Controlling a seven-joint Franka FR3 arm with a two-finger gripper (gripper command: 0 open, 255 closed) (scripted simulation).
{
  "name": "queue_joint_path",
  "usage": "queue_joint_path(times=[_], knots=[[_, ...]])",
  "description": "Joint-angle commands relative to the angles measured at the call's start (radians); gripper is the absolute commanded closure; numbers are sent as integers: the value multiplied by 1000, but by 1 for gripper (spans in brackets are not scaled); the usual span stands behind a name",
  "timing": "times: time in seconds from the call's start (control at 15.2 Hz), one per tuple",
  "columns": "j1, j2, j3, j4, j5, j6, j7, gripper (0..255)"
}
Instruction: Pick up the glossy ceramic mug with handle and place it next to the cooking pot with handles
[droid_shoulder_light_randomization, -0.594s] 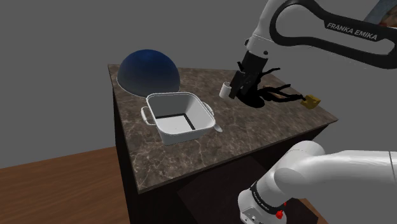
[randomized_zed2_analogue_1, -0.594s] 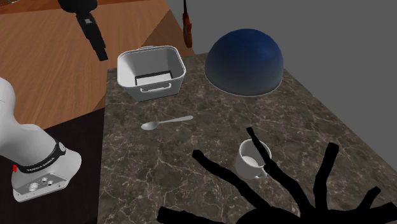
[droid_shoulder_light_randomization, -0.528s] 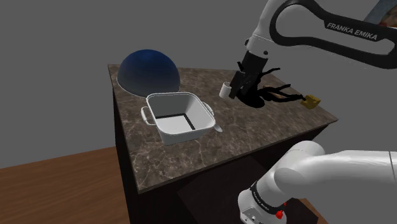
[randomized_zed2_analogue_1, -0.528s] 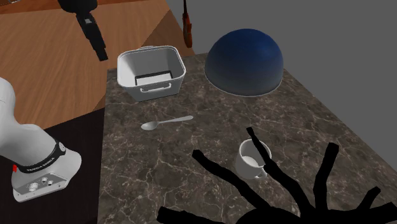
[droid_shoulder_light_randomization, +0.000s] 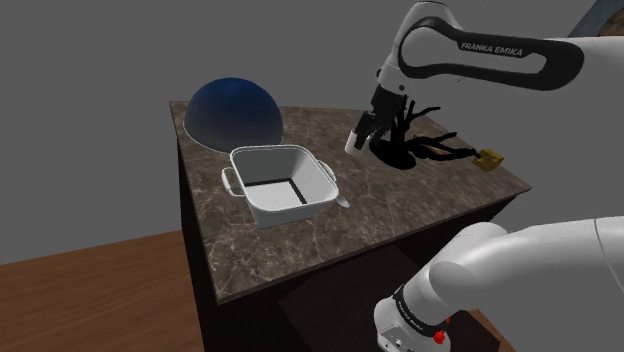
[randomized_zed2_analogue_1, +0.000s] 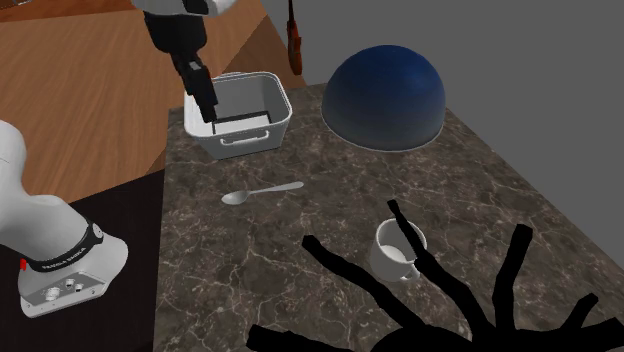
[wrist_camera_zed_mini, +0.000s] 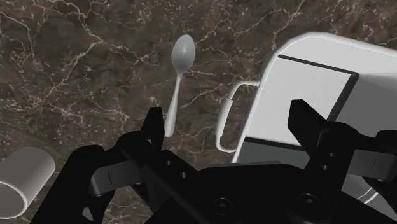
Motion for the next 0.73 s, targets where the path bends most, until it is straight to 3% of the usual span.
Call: queue_joint_path(times=[0.0, 0.66], knots=[[-12, 55, -26, 12, -17, 46, -29, 0], [-60, 371, -139, 176, -40, 212, -167, 0]])
